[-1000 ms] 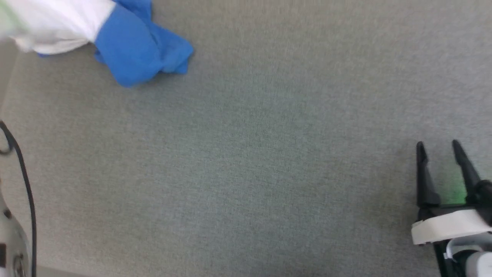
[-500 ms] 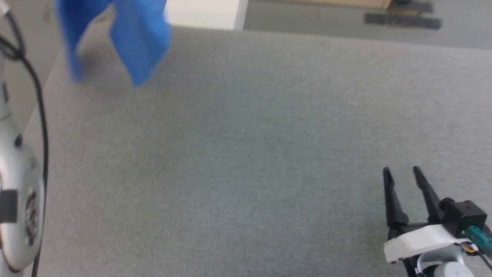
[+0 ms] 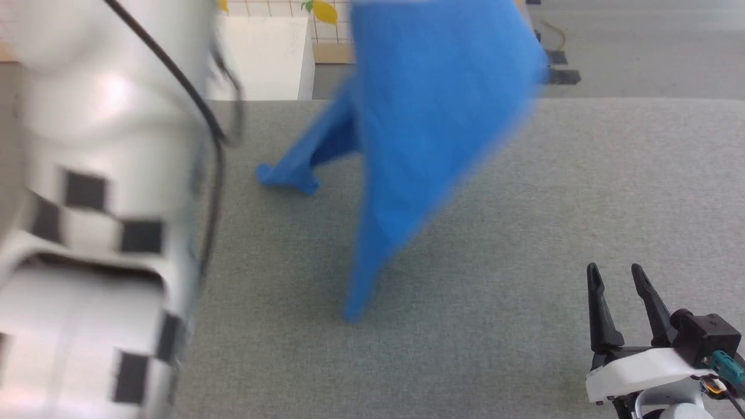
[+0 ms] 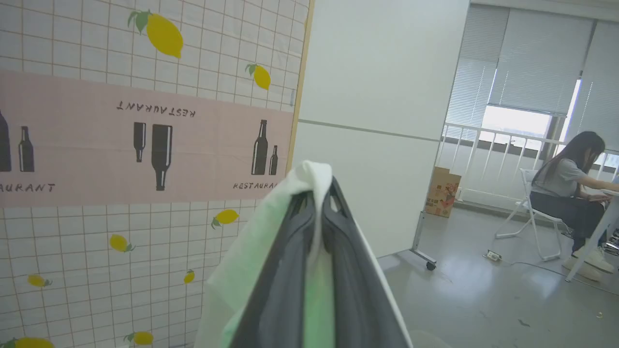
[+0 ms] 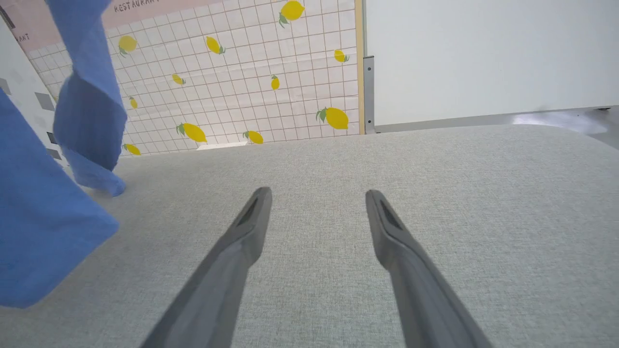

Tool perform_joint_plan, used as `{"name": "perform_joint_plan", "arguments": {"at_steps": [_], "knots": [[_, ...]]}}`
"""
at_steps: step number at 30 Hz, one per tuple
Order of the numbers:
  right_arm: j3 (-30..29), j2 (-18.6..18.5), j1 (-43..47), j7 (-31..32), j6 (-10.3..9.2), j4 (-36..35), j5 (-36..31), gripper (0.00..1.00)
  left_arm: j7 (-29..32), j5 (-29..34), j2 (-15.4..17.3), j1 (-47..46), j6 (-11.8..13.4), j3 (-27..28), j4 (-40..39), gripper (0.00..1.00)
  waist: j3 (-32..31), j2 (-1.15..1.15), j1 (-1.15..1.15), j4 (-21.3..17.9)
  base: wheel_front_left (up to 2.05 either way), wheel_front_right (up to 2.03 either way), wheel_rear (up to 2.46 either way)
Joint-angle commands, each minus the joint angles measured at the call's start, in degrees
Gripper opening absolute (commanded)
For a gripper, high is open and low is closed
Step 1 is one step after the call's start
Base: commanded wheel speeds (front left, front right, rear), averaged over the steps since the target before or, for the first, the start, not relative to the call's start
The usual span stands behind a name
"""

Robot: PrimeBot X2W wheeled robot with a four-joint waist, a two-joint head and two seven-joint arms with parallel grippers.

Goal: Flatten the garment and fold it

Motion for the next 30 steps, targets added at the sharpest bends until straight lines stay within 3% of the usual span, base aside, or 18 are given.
{"name": "perform_joint_plan", "arguments": {"at_steps": [1,9,15,21,25,26,27,30], "knots": [[-0.2,0.0,0.5,-0.5,-0.09,0.3,0.1,1.00,0.2,-1.4,-0.4,4.4,-0.4,-2.0,-0.4,0.00,-0.3,-0.01,0.00,0.0,0.00,0.00,0.00],[-0.3,0.0,0.8,-0.4,-0.09,0.2,-0.6,1.00,-2.7,-7.6,-1.0,25.5,-0.7,-16.7,-2.2,0.00,0.0,-0.01,0.00,0.3,0.00,0.00,0.00],[0.8,0.0,0.6,-0.2,-0.09,0.3,-0.5,1.00,-3.3,-11.0,-1.0,39.1,1.2,-27.0,1.8,0.00,-0.2,-0.01,0.00,-0.9,0.00,0.00,0.00],[1.4,0.0,1.5,-0.1,-0.09,0.4,-0.2,1.00,7.4,-14.0,-1.1,49.6,3.4,-35.8,8.2,0.00,-1.0,-0.01,0.00,-1.3,0.00,0.00,0.00],[1.2,0.0,2.2,0.1,-0.09,0.2,0.1,1.00,13.3,-19.0,-1.1,53.4,4.7,-36.7,7.2,0.00,-1.7,-0.01,0.00,-0.6,0.00,0.00,0.00],[1.1,0.0,2.4,0.1,-0.09,0.1,0.0,1.00,13.5,-20.4,-1.1,53.7,5.0,-36.2,6.0,0.41,-1.9,-0.01,0.00,-0.3,0.00,0.00,0.00],[1.1,0.0,2.5,0.2,-0.09,0.1,0.0,1.00,13.4,-21.3,-1.1,53.7,5.3,-35.6,4.9,1.00,-2.1,-0.01,0.00,-0.1,0.00,0.00,0.00],[1.0,0.0,2.8,0.4,-0.09,0.1,0.0,1.00,11.4,-24.0,-1.1,53.1,6.6,-32.4,0.9,1.00,-3.1,-0.01,0.00,0.6,0.00,0.00,0.00]]}}
